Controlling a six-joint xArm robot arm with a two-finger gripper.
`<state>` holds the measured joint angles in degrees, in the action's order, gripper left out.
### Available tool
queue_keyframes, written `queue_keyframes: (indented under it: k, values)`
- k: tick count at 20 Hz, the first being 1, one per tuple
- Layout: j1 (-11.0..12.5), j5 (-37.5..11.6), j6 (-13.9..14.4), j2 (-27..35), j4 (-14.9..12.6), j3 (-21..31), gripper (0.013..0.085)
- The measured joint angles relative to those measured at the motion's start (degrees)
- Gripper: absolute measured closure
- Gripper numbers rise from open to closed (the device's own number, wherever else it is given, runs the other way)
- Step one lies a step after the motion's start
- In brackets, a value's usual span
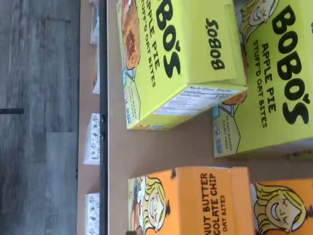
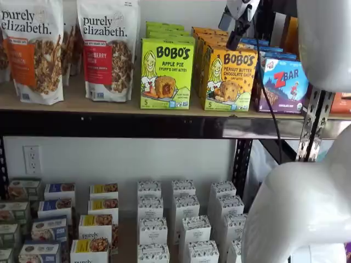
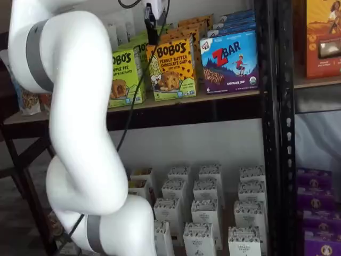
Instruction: Pick up the orange box on the top shelf, the fifth box from the left
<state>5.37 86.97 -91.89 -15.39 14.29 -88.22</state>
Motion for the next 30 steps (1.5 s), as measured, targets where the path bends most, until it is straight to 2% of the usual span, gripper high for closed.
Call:
queue_keyframes:
  k: [4, 9, 17, 30]
  values:
    - [0.5, 0.7, -0.7, 0.1, -1.2, -0.6, 0.0130]
    - [1.0, 1.7, -2.3, 0.4, -5.5, -1.0, 0.0130]
    - [1.8, 4.0, -3.5, 2.6, -6.8, -3.0, 0.0130]
    - [0.1, 4.4, -2.7, 5.5, -10.8, -4.8, 0.0130]
